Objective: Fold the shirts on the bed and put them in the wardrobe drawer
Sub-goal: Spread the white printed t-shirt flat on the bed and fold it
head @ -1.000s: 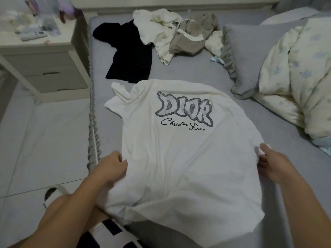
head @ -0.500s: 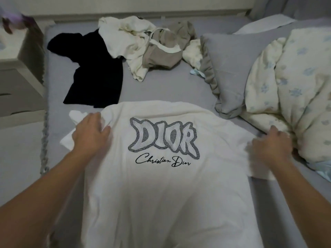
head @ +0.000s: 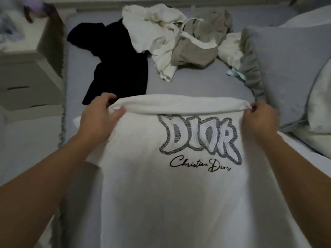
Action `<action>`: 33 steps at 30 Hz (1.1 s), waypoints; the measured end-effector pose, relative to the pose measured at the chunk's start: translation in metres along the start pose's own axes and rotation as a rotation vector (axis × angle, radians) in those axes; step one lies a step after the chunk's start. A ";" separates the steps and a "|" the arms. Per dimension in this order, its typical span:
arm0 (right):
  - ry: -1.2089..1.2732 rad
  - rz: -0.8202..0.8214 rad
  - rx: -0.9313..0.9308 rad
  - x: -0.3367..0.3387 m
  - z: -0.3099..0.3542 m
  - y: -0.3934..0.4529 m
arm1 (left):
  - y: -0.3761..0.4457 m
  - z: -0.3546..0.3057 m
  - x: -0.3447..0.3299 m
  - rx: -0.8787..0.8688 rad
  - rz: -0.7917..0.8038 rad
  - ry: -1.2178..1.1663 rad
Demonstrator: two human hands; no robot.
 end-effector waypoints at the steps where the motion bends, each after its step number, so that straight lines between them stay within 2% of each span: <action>1: -0.033 0.023 -0.012 -0.001 0.001 0.008 | 0.001 0.008 0.002 0.083 0.045 0.002; 2: -0.068 0.054 -0.034 -0.004 0.001 0.011 | 0.000 0.016 0.002 0.131 0.150 0.069; 4: -0.120 0.087 -0.039 -0.014 0.009 0.000 | -0.009 0.032 -0.001 0.064 0.370 0.255; 6: -0.091 0.112 0.088 -0.030 0.028 -0.031 | -0.021 0.050 0.002 -0.045 0.476 0.283; 8: -0.089 0.241 0.268 -0.053 0.044 -0.074 | -0.028 0.070 0.008 -0.081 0.557 0.229; 10: -0.193 0.382 0.330 -0.074 0.048 -0.107 | -0.028 0.090 0.017 0.014 0.540 0.243; 13: -0.153 0.401 0.311 -0.076 0.053 -0.117 | -0.036 0.105 0.031 0.262 0.327 0.476; 14: -0.118 0.376 0.296 -0.071 0.053 -0.120 | -0.046 0.095 0.033 0.259 0.241 0.498; 16: -0.083 0.319 0.252 -0.055 0.049 -0.135 | -0.078 0.049 0.029 0.107 0.142 0.366; 19: -0.184 0.410 0.226 -0.039 0.029 -0.177 | -0.141 -0.030 0.020 -0.083 0.082 0.177; 21: -0.166 0.404 0.193 -0.020 0.014 -0.198 | -0.181 -0.063 0.010 -0.119 0.176 0.087; 22: -0.127 0.373 0.166 -0.007 0.008 -0.207 | -0.201 -0.070 0.002 -0.122 0.280 0.109; 24: -0.103 0.366 0.135 0.018 -0.007 -0.233 | -0.239 -0.069 -0.012 -0.126 0.448 0.328; 25: -0.125 0.386 0.113 0.029 -0.019 -0.250 | -0.255 -0.066 -0.014 -0.103 0.473 0.395; 27: -0.150 0.390 0.007 0.054 -0.049 -0.283 | -0.280 -0.066 -0.004 -0.029 0.438 0.394; 29: -0.099 0.290 -0.184 0.087 -0.083 -0.309 | -0.301 -0.074 0.012 -0.012 0.395 0.366; 31: 0.014 0.167 -0.343 0.114 -0.119 -0.334 | -0.324 -0.077 0.023 0.010 0.380 0.366; 33: 0.160 0.138 -0.389 0.129 -0.142 -0.360 | -0.348 -0.082 0.031 0.003 0.424 0.356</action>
Point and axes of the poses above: each hand's wrist, its own y-axis towards the middle knuckle, its own x-axis out of the back of the hand, z = x × y, the point moved 4 cm from there along y, towards the middle knuckle, and after that the axes turned 10 degrees about y, right-handed, at the moved point
